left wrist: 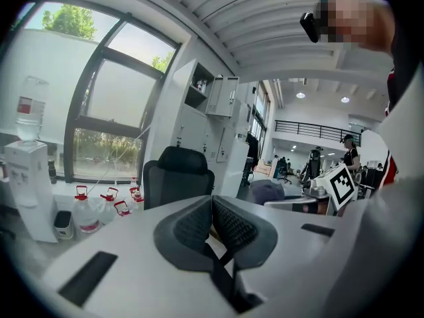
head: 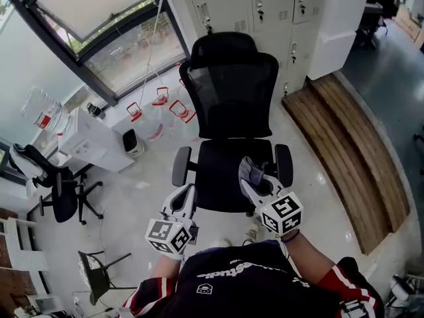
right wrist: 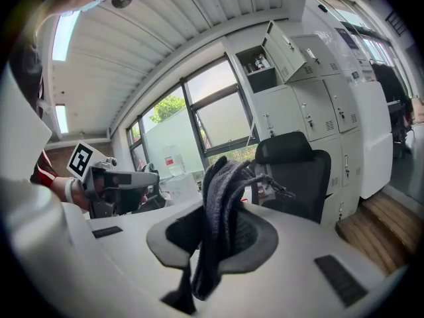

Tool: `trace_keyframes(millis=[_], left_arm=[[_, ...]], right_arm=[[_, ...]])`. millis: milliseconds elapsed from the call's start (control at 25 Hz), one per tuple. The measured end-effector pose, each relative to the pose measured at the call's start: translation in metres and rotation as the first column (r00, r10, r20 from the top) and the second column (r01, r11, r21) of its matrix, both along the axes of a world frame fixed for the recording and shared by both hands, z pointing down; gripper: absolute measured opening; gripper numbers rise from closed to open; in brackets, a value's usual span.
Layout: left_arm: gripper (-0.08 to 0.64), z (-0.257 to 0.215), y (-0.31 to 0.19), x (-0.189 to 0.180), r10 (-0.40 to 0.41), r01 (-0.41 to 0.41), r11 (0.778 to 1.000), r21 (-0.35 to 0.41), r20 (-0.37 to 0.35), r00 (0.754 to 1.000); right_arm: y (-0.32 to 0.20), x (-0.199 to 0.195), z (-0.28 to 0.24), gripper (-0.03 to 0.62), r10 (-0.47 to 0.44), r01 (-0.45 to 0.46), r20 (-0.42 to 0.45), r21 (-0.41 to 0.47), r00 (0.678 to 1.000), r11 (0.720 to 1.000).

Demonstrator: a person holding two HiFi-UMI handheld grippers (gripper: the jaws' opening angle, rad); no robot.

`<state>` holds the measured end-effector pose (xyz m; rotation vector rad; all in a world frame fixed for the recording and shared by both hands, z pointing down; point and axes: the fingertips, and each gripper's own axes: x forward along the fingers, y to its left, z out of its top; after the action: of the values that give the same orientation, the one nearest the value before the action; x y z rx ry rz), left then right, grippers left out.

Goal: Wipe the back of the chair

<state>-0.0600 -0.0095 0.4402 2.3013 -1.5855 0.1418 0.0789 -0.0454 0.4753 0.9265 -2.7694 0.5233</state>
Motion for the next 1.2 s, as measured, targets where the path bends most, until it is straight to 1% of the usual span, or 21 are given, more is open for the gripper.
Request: trace_keyframes(millis=[160, 360, 440, 600, 760, 960, 1040, 1200], left_arm=[[0.025, 0.010, 0.017, -0.016, -0.006, 0.006, 1.000, -0.012, -0.019, 1.000], [0.025, 0.017, 0.055, -0.047, -0.007, 0.007, 1.000, 0.004, -0.051, 0.999], [0.025, 0.014, 0.080, -0.066, -0.003, 0.004, 1.000, 0.017, -0.060, 0.998], [0.025, 0.003, 0.135, -0.108, 0.011, -0.007, 0.998, 0.055, -0.076, 0.997], [0.025, -0.010, 0.187, -0.136, 0.051, -0.041, 0.993, 0.108, -0.089, 0.995], [0.025, -0.020, 0.238, -0.146, 0.127, -0.113, 0.983, 0.148, -0.086, 0.988], [0.025, -0.024, 0.253, -0.144, 0.155, -0.140, 0.978, 0.156, -0.092, 0.984], [0.025, -0.027, 0.279, -0.134, 0.210, -0.194, 0.966, 0.171, -0.079, 0.975]], right_arm=[[0.016, -0.014, 0.008, 0.067, 0.004, -0.004, -0.010, -0.016, 1.000, 1.000], [0.051, -0.040, 0.013, 0.067, 0.021, -0.021, -0.043, -0.009, 0.999, 1.000], [0.077, -0.058, 0.007, 0.067, 0.027, -0.027, -0.056, 0.002, 0.998, 1.000], [0.142, -0.100, -0.014, 0.067, 0.048, -0.046, -0.047, 0.042, 0.998, 0.998], [0.210, -0.126, -0.030, 0.067, 0.102, -0.099, -0.030, 0.087, 0.994, 0.991], [0.278, -0.137, -0.034, 0.067, 0.192, -0.189, -0.022, 0.091, 0.981, 0.978], [0.298, -0.134, -0.036, 0.067, 0.221, -0.217, -0.035, 0.098, 0.975, 0.971], [0.335, -0.117, -0.040, 0.067, 0.289, -0.280, -0.058, 0.118, 0.956, 0.953]])
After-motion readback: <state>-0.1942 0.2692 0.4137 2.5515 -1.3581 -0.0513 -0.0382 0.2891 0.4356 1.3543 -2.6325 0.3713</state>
